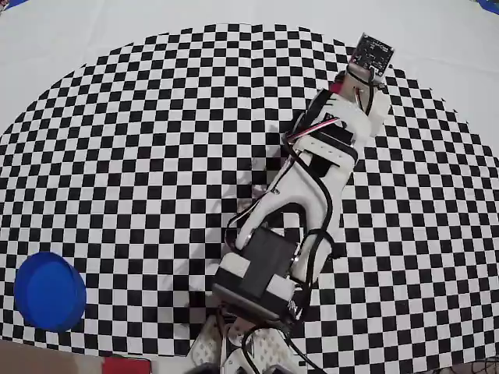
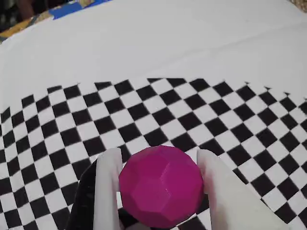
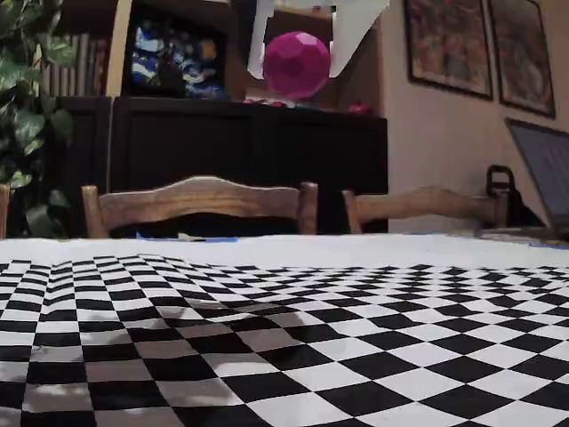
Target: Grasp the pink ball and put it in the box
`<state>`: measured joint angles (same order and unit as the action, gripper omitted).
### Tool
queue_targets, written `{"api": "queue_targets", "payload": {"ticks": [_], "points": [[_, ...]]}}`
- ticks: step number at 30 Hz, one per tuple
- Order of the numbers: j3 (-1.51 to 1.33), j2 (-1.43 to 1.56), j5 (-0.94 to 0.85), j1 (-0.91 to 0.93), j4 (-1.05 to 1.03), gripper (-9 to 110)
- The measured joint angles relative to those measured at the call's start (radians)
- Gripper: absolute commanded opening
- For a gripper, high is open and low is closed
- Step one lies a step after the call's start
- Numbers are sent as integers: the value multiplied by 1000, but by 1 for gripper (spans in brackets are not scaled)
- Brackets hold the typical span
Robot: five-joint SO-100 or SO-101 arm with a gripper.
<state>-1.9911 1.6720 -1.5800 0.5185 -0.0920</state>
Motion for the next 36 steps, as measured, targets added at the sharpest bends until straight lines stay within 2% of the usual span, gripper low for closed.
{"api": "queue_targets", "payload": {"ticks": [36], "points": [[-299, 436, 0, 12, 0, 0]]}}
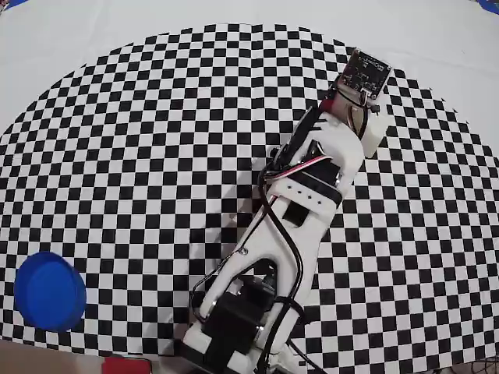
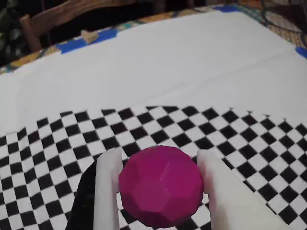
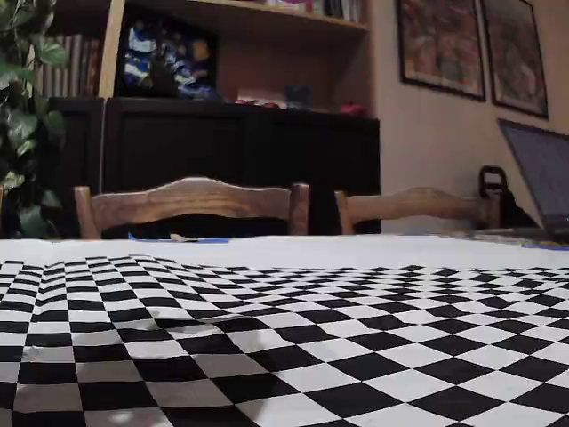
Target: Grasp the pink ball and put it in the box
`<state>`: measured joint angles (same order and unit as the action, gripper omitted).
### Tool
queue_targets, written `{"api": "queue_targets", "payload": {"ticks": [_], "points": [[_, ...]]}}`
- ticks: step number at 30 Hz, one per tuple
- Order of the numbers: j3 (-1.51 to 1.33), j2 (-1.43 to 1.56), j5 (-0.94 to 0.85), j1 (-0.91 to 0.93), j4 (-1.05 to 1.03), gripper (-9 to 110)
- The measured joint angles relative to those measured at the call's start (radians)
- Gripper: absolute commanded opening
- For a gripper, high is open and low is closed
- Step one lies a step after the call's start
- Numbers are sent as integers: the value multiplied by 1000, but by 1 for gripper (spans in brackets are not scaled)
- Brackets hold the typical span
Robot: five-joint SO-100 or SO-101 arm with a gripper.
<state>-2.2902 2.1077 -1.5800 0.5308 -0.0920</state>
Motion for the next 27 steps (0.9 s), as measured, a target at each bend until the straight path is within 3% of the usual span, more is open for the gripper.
{"api": "queue_targets", "payload": {"ticks": [27], "points": [[-133, 186, 0, -31, 0, 0]]}}
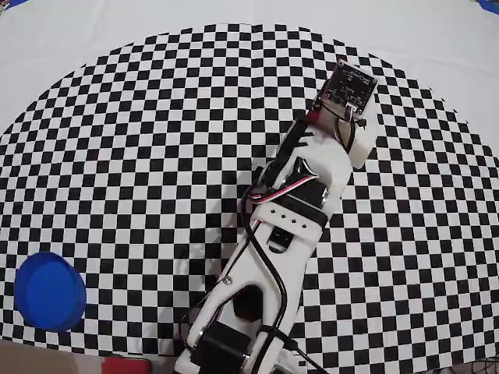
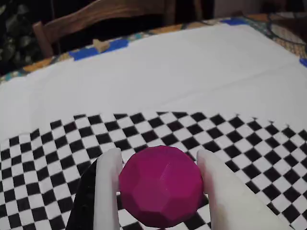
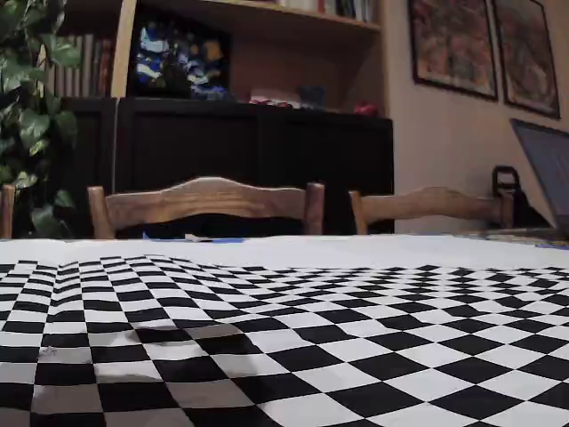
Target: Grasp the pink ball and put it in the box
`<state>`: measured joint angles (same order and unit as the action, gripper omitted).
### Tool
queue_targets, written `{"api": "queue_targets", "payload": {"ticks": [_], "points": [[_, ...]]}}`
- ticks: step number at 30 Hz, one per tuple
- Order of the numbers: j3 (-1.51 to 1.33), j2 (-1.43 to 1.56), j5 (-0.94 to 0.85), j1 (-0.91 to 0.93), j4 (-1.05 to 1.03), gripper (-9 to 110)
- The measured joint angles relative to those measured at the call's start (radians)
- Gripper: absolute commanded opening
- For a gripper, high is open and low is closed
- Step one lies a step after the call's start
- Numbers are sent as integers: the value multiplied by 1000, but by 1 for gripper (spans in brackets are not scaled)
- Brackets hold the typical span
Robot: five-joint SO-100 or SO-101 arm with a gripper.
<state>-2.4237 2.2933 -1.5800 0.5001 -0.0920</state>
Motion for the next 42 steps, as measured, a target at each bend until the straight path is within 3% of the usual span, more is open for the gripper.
{"api": "queue_targets", "payload": {"ticks": [42], "points": [[-80, 46, 0, -495, 0, 0]]}}
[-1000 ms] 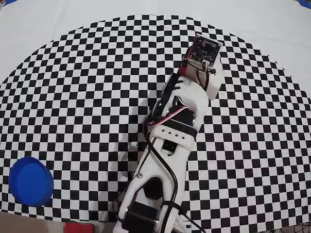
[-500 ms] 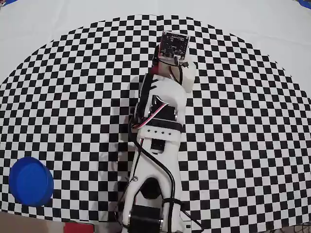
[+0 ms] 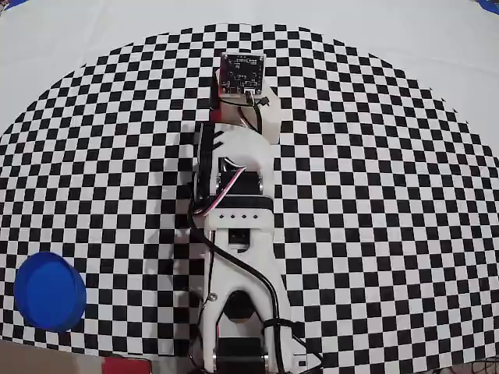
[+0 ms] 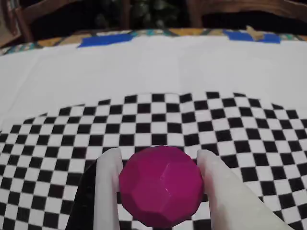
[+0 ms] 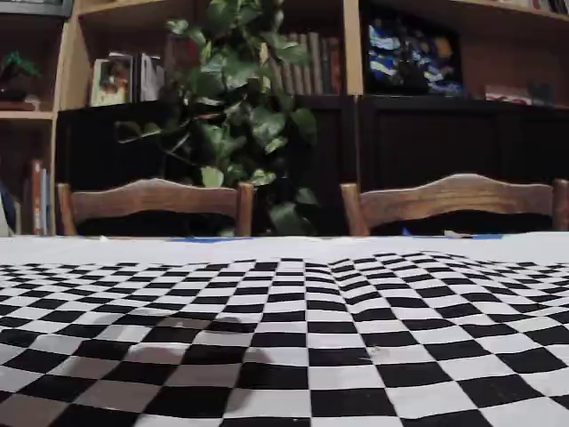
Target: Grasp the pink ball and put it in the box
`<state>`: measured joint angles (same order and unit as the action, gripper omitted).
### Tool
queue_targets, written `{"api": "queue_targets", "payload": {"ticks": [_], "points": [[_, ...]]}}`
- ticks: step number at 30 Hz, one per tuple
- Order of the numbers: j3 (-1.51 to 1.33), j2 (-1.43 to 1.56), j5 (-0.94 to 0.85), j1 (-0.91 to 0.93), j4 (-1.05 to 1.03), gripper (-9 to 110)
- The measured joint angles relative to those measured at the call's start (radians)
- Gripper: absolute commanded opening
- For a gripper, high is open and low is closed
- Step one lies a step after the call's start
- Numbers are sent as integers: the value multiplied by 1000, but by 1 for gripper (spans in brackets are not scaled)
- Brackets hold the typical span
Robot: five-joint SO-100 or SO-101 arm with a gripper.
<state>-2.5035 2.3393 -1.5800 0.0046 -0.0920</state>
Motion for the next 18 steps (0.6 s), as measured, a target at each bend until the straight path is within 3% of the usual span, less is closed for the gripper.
{"api": "queue_targets", "payload": {"ticks": [18], "points": [[-21, 2, 0, -291, 0, 0]]}}
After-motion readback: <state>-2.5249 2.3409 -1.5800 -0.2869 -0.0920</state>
